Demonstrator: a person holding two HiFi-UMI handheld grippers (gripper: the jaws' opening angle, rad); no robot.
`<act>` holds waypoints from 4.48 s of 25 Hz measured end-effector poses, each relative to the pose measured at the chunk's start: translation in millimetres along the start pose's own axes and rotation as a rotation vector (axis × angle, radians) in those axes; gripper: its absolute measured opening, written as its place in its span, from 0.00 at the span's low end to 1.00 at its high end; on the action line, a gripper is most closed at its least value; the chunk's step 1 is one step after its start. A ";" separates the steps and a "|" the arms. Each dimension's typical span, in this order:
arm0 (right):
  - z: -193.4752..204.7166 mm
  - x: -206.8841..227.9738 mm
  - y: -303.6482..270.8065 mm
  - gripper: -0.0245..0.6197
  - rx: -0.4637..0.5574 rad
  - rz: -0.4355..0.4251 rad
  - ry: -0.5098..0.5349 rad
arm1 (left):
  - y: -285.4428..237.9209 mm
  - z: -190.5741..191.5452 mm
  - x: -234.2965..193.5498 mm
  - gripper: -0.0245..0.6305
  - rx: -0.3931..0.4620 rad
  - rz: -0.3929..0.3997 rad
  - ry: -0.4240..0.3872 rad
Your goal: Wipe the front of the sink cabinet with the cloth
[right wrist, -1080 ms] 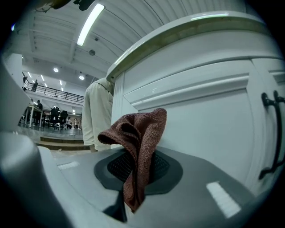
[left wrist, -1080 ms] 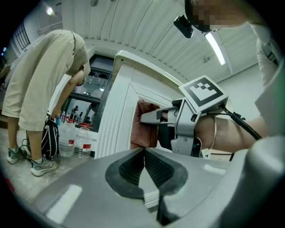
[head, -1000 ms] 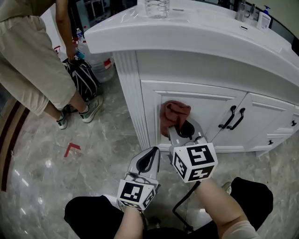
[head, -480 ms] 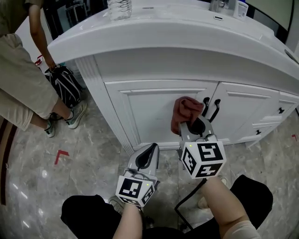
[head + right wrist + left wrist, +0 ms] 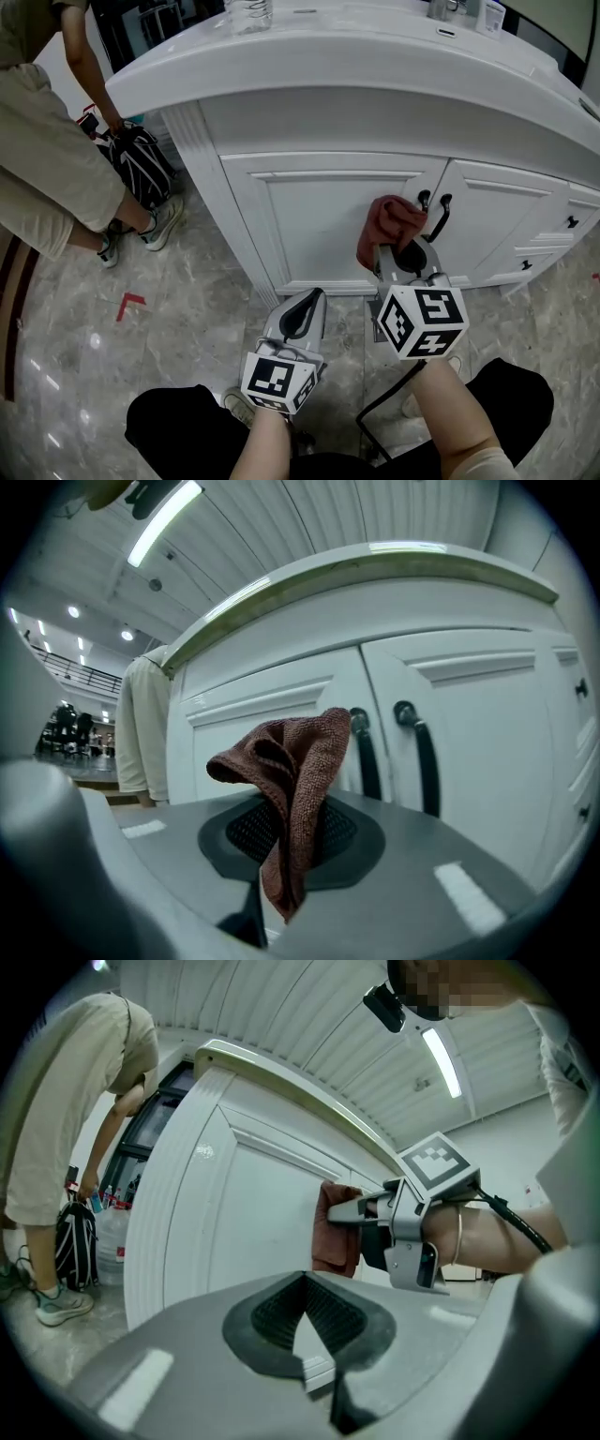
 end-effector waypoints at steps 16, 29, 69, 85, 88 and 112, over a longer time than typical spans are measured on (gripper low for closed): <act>92.2 -155.6 -46.6 0.16 -0.177 -0.319 0.020 | 91.6 7.4 -77.3 0.04 -0.065 -0.221 0.005; 103.7 -134.6 -50.8 0.17 -0.184 -0.252 0.078 | 75.8 9.5 -76.9 0.04 -0.040 -0.168 0.033; 142.5 -54.6 -27.4 0.16 -0.266 -0.123 0.017 | 36.8 35.0 -48.2 0.04 -0.092 -0.157 0.011; 190.1 -152.3 -66.6 0.16 -0.317 -0.257 0.049 | 84.5 45.8 -99.1 0.04 -0.074 -0.284 0.078; 190.7 -144.1 -65.5 0.16 -0.319 -0.250 0.051 | 78.4 47.1 -95.8 0.04 -0.077 -0.265 0.079; 173.5 43.6 -14.0 0.16 -0.333 0.100 0.027 | -18.2 65.1 -12.8 0.04 -0.124 -0.054 0.080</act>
Point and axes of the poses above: the fingertips, and each gripper's own axes: y backward along the fingers, x to its right, z out of its underside, the point moved 8 cm from there along y, backward along the fingers, and after that the axes turned 9 degrees about z, right-handed, at the moved point
